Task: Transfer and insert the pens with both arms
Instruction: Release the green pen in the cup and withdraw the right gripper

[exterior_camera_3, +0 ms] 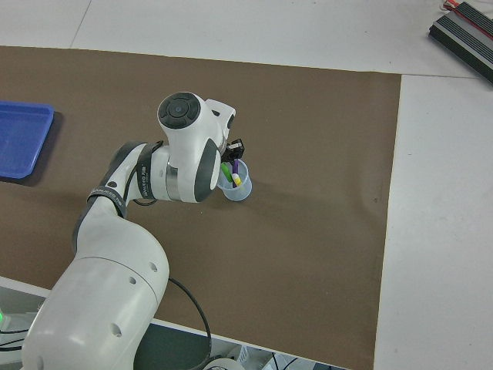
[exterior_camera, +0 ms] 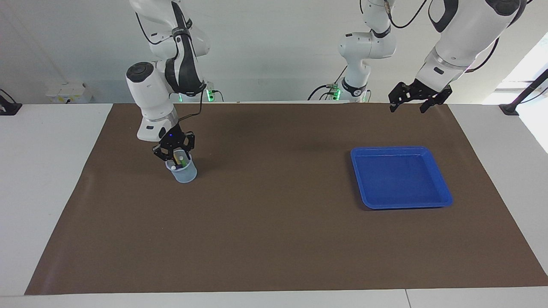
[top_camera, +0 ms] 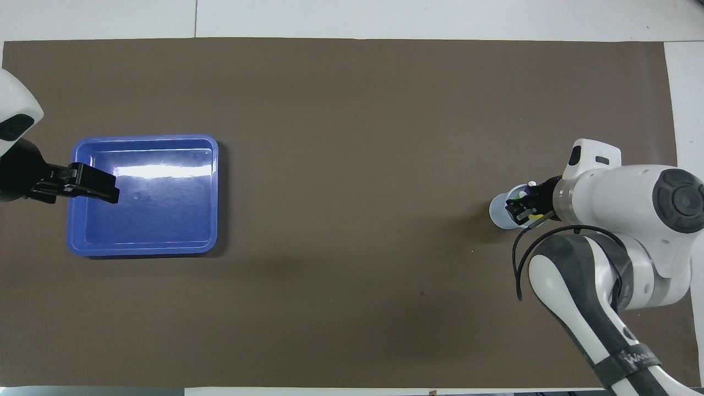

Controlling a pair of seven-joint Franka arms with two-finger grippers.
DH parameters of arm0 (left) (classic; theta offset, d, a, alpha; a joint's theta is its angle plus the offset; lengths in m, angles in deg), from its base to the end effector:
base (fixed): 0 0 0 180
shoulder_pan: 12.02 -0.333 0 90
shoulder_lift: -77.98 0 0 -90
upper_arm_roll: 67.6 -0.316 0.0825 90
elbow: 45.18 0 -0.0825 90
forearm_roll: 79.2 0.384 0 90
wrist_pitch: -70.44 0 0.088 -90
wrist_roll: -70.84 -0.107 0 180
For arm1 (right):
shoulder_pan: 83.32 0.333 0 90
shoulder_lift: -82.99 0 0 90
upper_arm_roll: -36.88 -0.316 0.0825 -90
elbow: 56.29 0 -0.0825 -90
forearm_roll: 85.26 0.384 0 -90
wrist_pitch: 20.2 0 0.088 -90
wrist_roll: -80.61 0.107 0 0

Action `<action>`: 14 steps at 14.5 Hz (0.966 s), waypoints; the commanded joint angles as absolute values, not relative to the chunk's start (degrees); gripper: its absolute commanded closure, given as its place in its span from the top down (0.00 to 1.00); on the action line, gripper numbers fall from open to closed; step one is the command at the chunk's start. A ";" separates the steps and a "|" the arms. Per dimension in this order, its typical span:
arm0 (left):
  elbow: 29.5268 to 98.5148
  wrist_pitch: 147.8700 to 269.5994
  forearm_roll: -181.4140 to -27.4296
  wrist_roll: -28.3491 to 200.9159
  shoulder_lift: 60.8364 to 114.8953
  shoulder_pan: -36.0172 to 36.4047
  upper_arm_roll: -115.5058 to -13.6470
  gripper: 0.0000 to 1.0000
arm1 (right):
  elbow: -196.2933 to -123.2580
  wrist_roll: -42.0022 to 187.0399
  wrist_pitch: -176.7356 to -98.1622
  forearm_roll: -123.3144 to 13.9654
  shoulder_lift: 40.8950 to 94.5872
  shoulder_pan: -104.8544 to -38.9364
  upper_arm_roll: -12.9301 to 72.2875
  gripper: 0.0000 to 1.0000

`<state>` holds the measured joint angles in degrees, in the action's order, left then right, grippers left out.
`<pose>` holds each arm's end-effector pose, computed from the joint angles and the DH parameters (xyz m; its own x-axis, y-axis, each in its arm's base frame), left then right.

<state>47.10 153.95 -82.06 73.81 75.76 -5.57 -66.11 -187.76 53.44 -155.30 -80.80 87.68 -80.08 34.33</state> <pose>0.5236 -0.0792 0.6178 0.9890 -0.0912 -0.1163 -0.0868 -0.9953 0.0429 0.5132 0.0532 0.3977 0.8549 0.4954 0.1541 0.4996 -0.8662 0.0132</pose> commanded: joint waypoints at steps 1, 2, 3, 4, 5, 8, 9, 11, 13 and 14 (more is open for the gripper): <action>45.88 153.85 -80.69 74.62 76.48 -5.34 -65.85 1.00 | -183.74 53.01 -151.36 -81.92 87.30 -80.95 33.63 1.00; 45.88 153.76 -80.43 74.62 77.79 -5.34 -65.76 1.00 | -181.81 53.09 -148.99 -81.84 87.39 -80.86 33.54 1.00; 45.79 153.85 -80.34 74.62 78.24 -5.34 -65.76 1.00 | -179.79 53.10 -146.53 -81.84 87.56 -80.77 33.54 1.00; 45.79 153.85 -80.25 74.53 78.24 -5.34 -65.85 1.00 | -177.34 53.44 -143.46 -81.75 87.65 -80.77 33.54 1.00; 45.79 153.93 -80.34 74.44 78.07 -5.34 -65.85 1.00 | -173.92 54.67 -139.34 -81.66 87.57 -80.68 33.54 1.00; 45.88 154.20 -80.51 74.44 77.37 -5.34 -65.76 1.00 | -166.09 59.67 -129.92 -81.66 87.48 -80.51 33.28 1.00; 45.88 154.20 -80.52 74.44 77.28 -5.34 -65.76 1.00 | -164.24 61.17 -127.45 -81.66 87.39 -80.51 33.28 1.00; 45.88 154.46 -80.69 74.44 77.19 -5.52 -65.85 1.00 | -161.24 65.29 -122.62 -81.49 87.39 -80.59 33.28 1.00; 46.05 154.73 -80.69 74.44 77.10 -5.61 -65.93 1.00 | -156.33 69.25 -115.16 -81.48 87.22 -81.64 33.36 1.00; 46.23 154.64 -80.69 74.44 76.93 -5.61 -65.93 1.00 | -154.22 70.40 -112.17 -81.66 86.60 -81.74 33.80 1.00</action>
<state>45.98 154.10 -81.31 73.81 77.59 -5.56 -65.92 -159.08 67.63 -117.50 -80.80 88.11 -80.42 33.95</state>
